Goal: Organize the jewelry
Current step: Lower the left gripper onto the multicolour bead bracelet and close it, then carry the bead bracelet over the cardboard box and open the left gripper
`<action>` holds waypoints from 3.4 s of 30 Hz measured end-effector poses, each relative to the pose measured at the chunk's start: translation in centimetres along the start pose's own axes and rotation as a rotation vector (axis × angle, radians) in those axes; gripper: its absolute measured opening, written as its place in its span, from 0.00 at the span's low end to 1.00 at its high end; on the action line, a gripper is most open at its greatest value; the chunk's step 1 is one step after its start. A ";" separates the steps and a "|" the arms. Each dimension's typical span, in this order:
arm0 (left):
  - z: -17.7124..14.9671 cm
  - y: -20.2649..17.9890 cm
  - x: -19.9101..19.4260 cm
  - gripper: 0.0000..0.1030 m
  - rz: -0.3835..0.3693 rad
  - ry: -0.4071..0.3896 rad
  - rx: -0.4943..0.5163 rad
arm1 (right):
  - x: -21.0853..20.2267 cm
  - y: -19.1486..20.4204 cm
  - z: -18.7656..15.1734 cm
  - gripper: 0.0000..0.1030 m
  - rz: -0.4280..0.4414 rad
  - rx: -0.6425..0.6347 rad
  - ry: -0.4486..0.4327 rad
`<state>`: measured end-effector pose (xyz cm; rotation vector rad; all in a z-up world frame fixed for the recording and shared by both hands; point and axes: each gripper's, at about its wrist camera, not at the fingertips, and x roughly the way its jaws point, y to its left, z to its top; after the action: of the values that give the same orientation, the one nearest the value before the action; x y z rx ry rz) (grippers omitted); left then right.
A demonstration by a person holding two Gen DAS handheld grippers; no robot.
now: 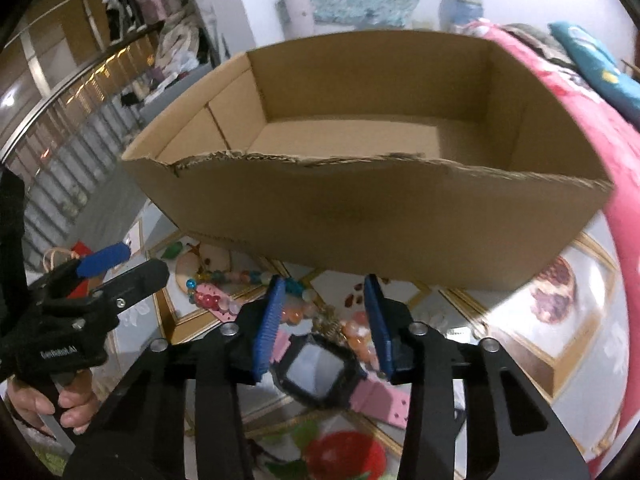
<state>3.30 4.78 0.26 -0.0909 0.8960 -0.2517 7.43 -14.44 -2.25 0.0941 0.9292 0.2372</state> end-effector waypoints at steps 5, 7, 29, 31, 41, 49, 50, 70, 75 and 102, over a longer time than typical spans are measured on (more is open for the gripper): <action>0.1 -0.7 1.4 0.57 -0.010 0.048 0.078 | 1.5 0.7 0.6 0.28 0.022 -0.057 0.055; 0.1 -0.7 2.1 0.48 -0.018 0.072 0.098 | 1.9 1.1 0.8 0.28 0.022 -0.088 0.075; 0.6 -2.1 5.7 0.11 -0.025 0.159 0.240 | 4.0 2.7 0.1 0.07 0.012 -0.224 0.166; 0.7 -2.0 5.8 0.09 -0.038 0.152 0.234 | 3.9 2.5 -0.1 0.07 0.021 -0.213 0.160; 1.2 -2.1 2.3 0.09 -0.094 0.071 0.205 | -0.5 0.7 -0.5 0.07 0.072 -0.175 0.088; 2.4 -3.7 -3.7 0.09 -0.189 -0.037 0.181 | -7.0 -0.3 0.3 0.07 0.109 -0.183 -0.005; 2.8 -3.8 -4.6 0.09 -0.201 -0.056 0.182 | -8.9 -1.4 0.4 0.07 0.119 -0.181 -0.021; 16.5 -3.2 2.1 0.09 -0.172 -0.003 0.200 | 1.7 -1.0 14.1 0.07 0.255 -0.067 0.141; 18.2 -3.0 7.4 0.09 -0.106 0.102 0.217 | 6.5 -1.5 17.1 0.07 0.262 0.003 0.284; 12.6 -3.3 -5.1 0.86 -0.032 -0.146 0.183 | -11.6 0.7 12.5 0.92 -0.087 -0.240 -0.286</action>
<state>9.51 2.59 12.62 0.0452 0.7237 -0.3515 10.65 -16.26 14.39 -0.1310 0.6139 0.2457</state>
